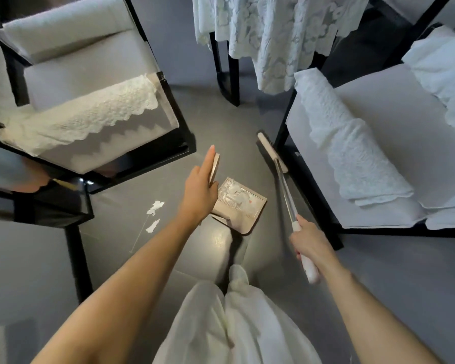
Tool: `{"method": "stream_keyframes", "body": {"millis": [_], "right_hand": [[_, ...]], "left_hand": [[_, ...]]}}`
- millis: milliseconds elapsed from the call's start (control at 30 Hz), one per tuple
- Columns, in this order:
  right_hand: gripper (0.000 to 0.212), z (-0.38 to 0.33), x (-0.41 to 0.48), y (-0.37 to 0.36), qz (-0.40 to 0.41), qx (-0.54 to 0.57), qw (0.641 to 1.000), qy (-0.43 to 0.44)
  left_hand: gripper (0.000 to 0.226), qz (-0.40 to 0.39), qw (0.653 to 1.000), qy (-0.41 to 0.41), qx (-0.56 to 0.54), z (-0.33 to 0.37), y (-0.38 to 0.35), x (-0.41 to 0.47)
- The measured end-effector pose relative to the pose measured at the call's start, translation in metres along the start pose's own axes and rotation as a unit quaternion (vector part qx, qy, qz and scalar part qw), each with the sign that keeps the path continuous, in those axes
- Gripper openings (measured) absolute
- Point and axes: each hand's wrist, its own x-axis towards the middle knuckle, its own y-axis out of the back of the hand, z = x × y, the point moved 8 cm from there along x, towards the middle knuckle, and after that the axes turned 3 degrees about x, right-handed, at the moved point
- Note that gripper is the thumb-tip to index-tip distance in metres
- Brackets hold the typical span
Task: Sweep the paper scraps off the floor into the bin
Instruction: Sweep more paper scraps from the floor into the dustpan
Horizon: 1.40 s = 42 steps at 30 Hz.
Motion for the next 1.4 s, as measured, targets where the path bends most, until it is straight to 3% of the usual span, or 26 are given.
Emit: {"method": "stream_keyframes", "body": {"millis": [367,600,833,933,1000,1133,1200,1400], "right_hand": [[0.069,-0.015,0.082,-0.013,0.068,-0.082,0.993,-0.052],[0.069,-0.013,0.132,-0.028,0.083,-0.087,0.992,-0.042],[0.079,-0.026,0.094,-0.026,-0.016,0.076,0.995,-0.066],[0.069,-0.025,0.072,0.0,-0.022,0.219,0.969,-0.112],[0.062,-0.03,0.053,0.01,-0.025,0.256,0.96,-0.115],[0.08,-0.04,0.034,-0.002,-0.005,0.101,0.992,-0.077],[0.078,-0.041,0.028,-0.008,0.006,0.063,0.995,-0.074],[0.071,-0.038,0.013,-0.014,0.056,0.067,0.993,-0.083]], "left_hand": [[0.078,-0.067,0.994,-0.073,0.037,0.004,-0.01,0.095],[0.081,-0.044,0.993,-0.11,0.013,0.006,-0.01,0.134],[0.083,-0.077,0.992,-0.096,0.022,0.015,-0.023,0.12],[0.082,-0.09,0.991,-0.09,0.047,0.012,-0.018,0.106],[0.081,-0.095,0.991,-0.081,0.052,0.011,-0.013,0.099],[0.08,-0.102,0.991,-0.073,0.048,0.01,-0.009,0.097],[0.08,-0.103,0.991,-0.072,0.047,0.006,-0.01,0.097],[0.081,-0.103,0.99,-0.086,0.035,0.0,-0.011,0.104]]}}
